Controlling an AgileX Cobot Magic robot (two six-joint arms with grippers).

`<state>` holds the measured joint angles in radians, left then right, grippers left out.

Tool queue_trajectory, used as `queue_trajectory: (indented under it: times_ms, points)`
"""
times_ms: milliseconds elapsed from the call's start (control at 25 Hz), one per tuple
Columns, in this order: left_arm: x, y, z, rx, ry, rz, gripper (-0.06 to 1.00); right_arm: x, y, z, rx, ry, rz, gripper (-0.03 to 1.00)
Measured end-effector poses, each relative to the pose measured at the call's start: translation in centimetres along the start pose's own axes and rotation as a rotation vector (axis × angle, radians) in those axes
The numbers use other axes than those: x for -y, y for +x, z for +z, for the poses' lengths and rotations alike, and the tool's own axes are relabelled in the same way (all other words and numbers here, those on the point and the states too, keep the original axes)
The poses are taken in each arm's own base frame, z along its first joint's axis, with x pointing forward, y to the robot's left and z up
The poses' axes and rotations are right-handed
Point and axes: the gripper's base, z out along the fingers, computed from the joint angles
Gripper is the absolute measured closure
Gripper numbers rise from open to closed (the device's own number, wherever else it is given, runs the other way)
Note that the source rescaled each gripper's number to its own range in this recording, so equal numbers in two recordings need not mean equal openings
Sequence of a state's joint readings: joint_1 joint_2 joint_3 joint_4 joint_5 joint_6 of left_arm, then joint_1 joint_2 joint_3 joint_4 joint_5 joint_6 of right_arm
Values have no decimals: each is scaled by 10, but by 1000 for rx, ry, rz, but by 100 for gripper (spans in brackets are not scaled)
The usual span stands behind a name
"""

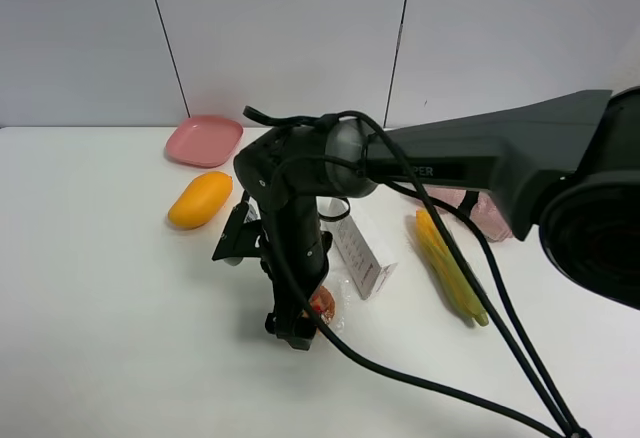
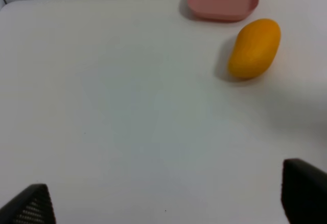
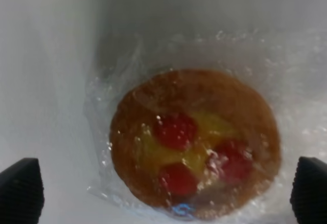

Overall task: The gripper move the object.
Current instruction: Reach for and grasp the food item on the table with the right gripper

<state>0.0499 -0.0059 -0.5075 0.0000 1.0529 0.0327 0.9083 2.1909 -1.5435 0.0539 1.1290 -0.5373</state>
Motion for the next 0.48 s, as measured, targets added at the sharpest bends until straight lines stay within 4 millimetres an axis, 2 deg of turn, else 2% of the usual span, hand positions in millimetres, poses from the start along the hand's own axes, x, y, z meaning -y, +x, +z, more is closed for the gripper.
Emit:
queue_trajectory:
  times_ms: [360,480]
  points:
    - [0,0,0,0,0,0,-6,2,0,20,-56,-23,-1,3]
    - [0,0,0,0,0,0,-6,3,1,21,-66,-11,-8,9]
